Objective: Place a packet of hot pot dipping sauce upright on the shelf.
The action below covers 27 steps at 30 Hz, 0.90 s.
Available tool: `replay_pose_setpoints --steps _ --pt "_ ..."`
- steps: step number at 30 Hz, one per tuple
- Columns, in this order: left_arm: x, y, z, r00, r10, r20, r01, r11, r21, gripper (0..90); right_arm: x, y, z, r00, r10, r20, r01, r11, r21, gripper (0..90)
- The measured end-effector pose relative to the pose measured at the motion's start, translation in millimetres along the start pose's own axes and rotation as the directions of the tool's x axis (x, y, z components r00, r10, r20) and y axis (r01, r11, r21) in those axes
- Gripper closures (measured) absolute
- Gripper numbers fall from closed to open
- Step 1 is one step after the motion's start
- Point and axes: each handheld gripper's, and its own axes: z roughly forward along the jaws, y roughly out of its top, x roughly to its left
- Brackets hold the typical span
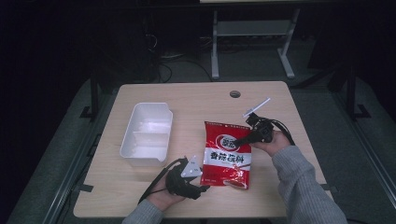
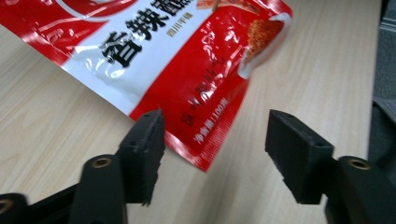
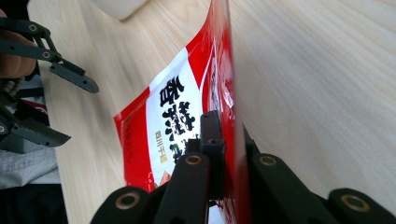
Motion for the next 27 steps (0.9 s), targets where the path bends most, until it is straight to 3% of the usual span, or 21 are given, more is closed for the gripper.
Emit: replay_pose_setpoints --steps 4,14,27 --pt "-3.7 -6.6 -9.1 0.9999 0.008 -0.010 -0.008 0.9999 -0.008 33.4 3.1 -0.9 -6.8 0.9999 -0.004 -0.010 0.004 1.000 -0.025 88.2" --pt "-0.8 -25.7 -32.9 0.9971 -0.051 -0.056 0.049 0.9984 -0.026 30.2 13.0 -5.8 -23.6 0.9995 -0.009 -0.030 0.007 0.997 -0.081 88.2" --pt "-6.6 -34.6 -40.7 0.9967 -0.045 -0.067 0.043 0.9987 -0.027 26.8 32.5 -6.1 -42.9 0.9972 -0.045 -0.060 0.036 0.990 -0.137 88.3"
